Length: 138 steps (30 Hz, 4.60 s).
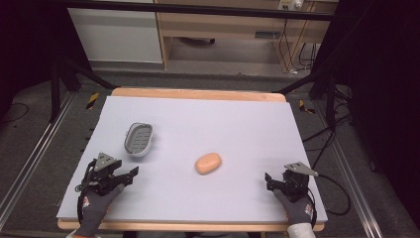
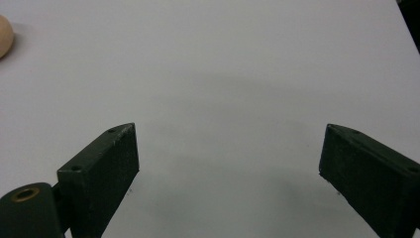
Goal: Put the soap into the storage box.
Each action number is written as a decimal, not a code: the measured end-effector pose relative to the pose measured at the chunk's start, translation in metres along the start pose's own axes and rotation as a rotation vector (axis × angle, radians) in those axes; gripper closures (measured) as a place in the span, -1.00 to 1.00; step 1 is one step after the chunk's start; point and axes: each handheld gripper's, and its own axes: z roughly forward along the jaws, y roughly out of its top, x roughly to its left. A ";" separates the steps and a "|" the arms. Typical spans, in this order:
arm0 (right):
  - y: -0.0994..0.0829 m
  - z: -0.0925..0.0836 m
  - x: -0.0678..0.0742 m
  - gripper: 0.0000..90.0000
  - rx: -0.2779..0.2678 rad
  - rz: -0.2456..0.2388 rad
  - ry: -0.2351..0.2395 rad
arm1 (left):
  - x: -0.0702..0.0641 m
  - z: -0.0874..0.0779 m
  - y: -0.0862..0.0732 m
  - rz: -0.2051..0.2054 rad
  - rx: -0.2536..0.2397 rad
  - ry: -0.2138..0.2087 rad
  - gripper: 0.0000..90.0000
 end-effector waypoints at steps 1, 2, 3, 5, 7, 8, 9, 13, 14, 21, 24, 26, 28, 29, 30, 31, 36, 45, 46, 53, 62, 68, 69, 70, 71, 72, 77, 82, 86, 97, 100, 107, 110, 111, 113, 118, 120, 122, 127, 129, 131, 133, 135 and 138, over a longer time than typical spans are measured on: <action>-0.001 0.001 -0.001 -0.81 0.004 0.000 0.000 | -0.001 0.000 0.000 0.002 0.000 -0.006 -0.37; -0.001 0.001 -0.002 -0.80 0.006 0.004 0.002 | -0.002 0.000 0.000 0.006 0.001 -0.008 -0.36; -0.001 0.001 -0.002 -0.80 0.006 0.004 0.002 | -0.002 0.000 0.000 0.006 0.001 -0.008 -0.36; -0.002 0.000 -0.002 -0.80 0.005 0.010 0.002 | -0.005 0.000 0.001 0.005 -0.004 -0.015 -0.36; -0.002 0.000 -0.002 -0.80 0.004 0.010 0.000 | -0.009 0.000 0.001 0.016 -0.004 -0.020 -0.36; -0.002 0.000 -0.002 -0.80 0.003 0.007 -0.004 | -0.010 0.000 0.001 0.017 -0.005 -0.021 -0.36; -0.002 0.000 -0.002 -0.80 0.003 0.006 -0.005 | -0.011 0.000 0.001 0.019 -0.006 -0.025 -0.36; -0.002 -0.001 -0.002 -0.80 0.000 0.010 -0.015 | -0.013 -0.001 0.002 0.029 -0.008 -0.032 -0.36; -0.002 -0.001 -0.002 -0.81 -0.001 0.009 -0.018 | -0.015 -0.001 0.002 0.028 -0.012 -0.033 -0.36; -0.002 -0.001 -0.002 -0.81 0.005 0.010 -0.023 | -0.019 0.000 0.003 0.034 -0.014 -0.040 -0.36; -0.002 -0.001 -0.002 -0.81 0.008 0.010 -0.027 | -0.022 0.000 0.003 0.035 -0.019 -0.044 -0.36; -0.002 0.000 -0.002 -0.81 0.008 0.011 -0.029 | -0.023 0.000 0.004 0.040 -0.016 -0.049 -0.36; -0.002 0.000 -0.002 -0.81 0.010 0.011 -0.029 | -0.024 0.001 0.003 0.044 -0.017 -0.051 -0.36; -0.002 0.000 -0.002 -0.81 0.011 0.013 -0.027 | -0.025 0.001 0.004 0.047 -0.016 -0.053 -0.36; -0.001 0.000 -0.002 -0.81 0.010 0.011 -0.028 | -0.025 0.001 0.004 0.052 -0.016 -0.054 -0.36; -0.001 0.000 -0.002 -0.81 0.010 0.011 -0.028 | -0.025 0.001 0.004 0.052 -0.016 -0.054 -0.36; -0.001 -0.001 0.000 -0.81 -0.003 0.004 -0.022 | -0.030 0.001 0.005 0.059 -0.020 -0.065 -0.37; 0.001 -0.002 0.003 -0.83 -0.013 -0.017 -0.025 | -0.039 0.003 0.009 0.084 -0.017 -0.089 -0.41; 0.001 -0.002 0.003 -0.83 -0.013 -0.018 -0.025 | -0.041 0.004 0.010 0.078 -0.022 -0.092 -0.41; 0.001 -0.003 0.005 -0.84 -0.021 -0.024 -0.029 | -0.050 0.007 0.017 0.106 -0.024 -0.110 -0.43; 0.002 -0.003 0.008 -0.84 -0.025 -0.038 -0.029 | -0.062 0.015 0.028 0.125 -0.019 -0.124 -0.45; 0.003 -0.003 0.009 -0.84 -0.023 -0.045 -0.031 | -0.068 0.016 0.039 0.132 -0.032 -0.137 -0.46; 0.003 -0.003 0.009 -0.84 -0.022 -0.044 -0.030 | -0.069 0.016 0.040 0.131 -0.034 -0.139 -0.46; 0.003 -0.003 0.009 -0.84 -0.022 -0.043 -0.031 | -0.071 0.017 0.042 0.135 -0.035 -0.142 -0.46; 0.003 -0.003 0.009 -0.84 -0.022 -0.043 -0.031 | -0.073 0.017 0.043 0.140 -0.033 -0.143 -0.46; 0.003 -0.003 0.009 -0.84 -0.021 -0.045 -0.030 | -0.074 0.018 0.044 0.145 -0.029 -0.146 -0.46; 0.003 -0.003 0.009 -0.84 -0.020 -0.045 -0.029 | -0.081 0.024 0.049 0.153 -0.025 -0.160 -0.46; 0.003 -0.002 0.010 -0.84 -0.020 -0.044 -0.027 | -0.090 0.030 0.060 0.165 -0.020 -0.173 -0.46; 0.003 -0.002 0.009 -0.84 -0.018 -0.043 -0.026 | -0.100 0.035 0.067 0.186 -0.014 -0.183 -0.48; 0.004 -0.002 0.010 -0.84 -0.018 -0.042 -0.026 | -0.121 0.049 0.082 0.218 -0.004 -0.210 -0.49; 0.004 -0.002 0.010 -0.84 -0.018 -0.042 -0.026 | -0.125 0.052 0.085 0.222 0.001 -0.216 -0.50; 0.004 -0.002 0.010 -0.85 -0.017 -0.039 -0.025 | -0.136 0.060 0.094 0.249 0.025 -0.230 -0.51; 0.004 -0.002 0.010 -0.85 -0.016 -0.041 -0.024 | -0.141 0.064 0.097 0.266 0.040 -0.237 -0.52; 0.004 -0.002 0.010 -0.85 -0.014 -0.043 -0.025 | -0.143 0.065 0.097 0.270 0.042 -0.238 -0.52; 0.004 -0.002 0.010 -0.85 -0.015 -0.042 -0.024 | -0.146 0.068 0.098 0.283 0.051 -0.238 -0.52; 0.004 -0.002 0.010 -0.85 -0.014 -0.044 -0.023 | -0.153 0.077 0.100 0.297 0.070 -0.236 -0.52; 0.004 -0.002 0.010 -0.85 -0.014 -0.044 -0.023 | -0.156 0.080 0.100 0.311 0.083 -0.235 -0.53; 0.004 -0.002 0.010 -0.84 -0.013 -0.042 -0.022 | -0.158 0.084 0.100 0.319 0.095 -0.233 -0.53; 0.004 -0.001 0.010 -0.84 -0.011 -0.044 -0.024 | -0.163 0.091 0.100 0.320 0.120 -0.240 -0.55; 0.004 -0.001 0.011 -0.84 -0.010 -0.044 -0.025 | -0.164 0.093 0.100 0.334 0.131 -0.239 -0.55; 0.004 -0.001 0.011 -0.84 -0.011 -0.042 -0.024 | -0.166 0.096 0.100 0.337 0.141 -0.240 -0.55; 0.004 -0.001 0.011 -0.84 -0.009 -0.045 -0.025 | -0.167 0.098 0.101 0.343 0.148 -0.243 -0.56; 0.004 -0.001 0.011 -0.84 -0.007 -0.045 -0.025 | -0.169 0.101 0.101 0.344 0.153 -0.245 -0.56; 0.004 0.000 0.011 -0.84 -0.006 -0.044 -0.023 | -0.171 0.105 0.100 0.353 0.170 -0.241 -0.57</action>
